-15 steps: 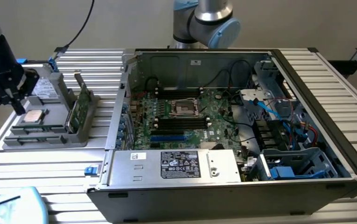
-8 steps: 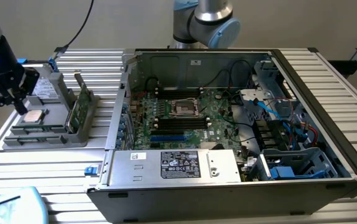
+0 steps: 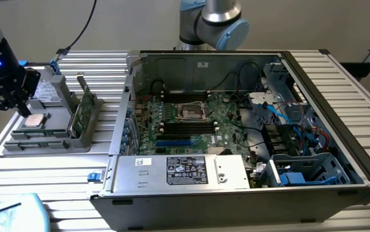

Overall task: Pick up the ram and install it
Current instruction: 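Pick up the ram and move it above insertion slot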

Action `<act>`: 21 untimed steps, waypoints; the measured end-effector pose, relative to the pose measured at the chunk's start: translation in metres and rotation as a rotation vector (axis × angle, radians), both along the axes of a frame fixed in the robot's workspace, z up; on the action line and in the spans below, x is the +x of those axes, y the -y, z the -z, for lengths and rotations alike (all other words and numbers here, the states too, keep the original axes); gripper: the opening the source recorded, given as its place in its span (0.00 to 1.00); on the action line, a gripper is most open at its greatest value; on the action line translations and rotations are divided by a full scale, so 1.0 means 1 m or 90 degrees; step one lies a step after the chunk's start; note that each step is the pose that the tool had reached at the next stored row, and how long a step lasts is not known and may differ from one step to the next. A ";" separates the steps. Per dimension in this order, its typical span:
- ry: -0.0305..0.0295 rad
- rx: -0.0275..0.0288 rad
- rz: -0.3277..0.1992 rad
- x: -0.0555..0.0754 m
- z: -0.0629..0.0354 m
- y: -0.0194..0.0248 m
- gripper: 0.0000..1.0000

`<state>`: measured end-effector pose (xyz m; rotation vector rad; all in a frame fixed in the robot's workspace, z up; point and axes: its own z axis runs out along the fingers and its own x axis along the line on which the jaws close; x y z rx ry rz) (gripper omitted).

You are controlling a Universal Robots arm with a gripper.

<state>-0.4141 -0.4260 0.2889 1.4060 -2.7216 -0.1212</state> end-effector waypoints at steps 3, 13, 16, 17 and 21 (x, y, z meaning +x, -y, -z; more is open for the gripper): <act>-0.0002 0.0008 -0.035 0.000 0.0016 0.0001 0.11; -0.0003 0.0008 -0.151 0.000 0.0078 0.0001 0.11; -0.0002 0.0008 -0.184 0.000 0.0098 0.0001 0.11; -0.0002 0.0008 -0.197 0.000 0.0106 0.0001 0.11; -0.0002 0.0011 -0.243 0.000 0.0137 0.0001 0.18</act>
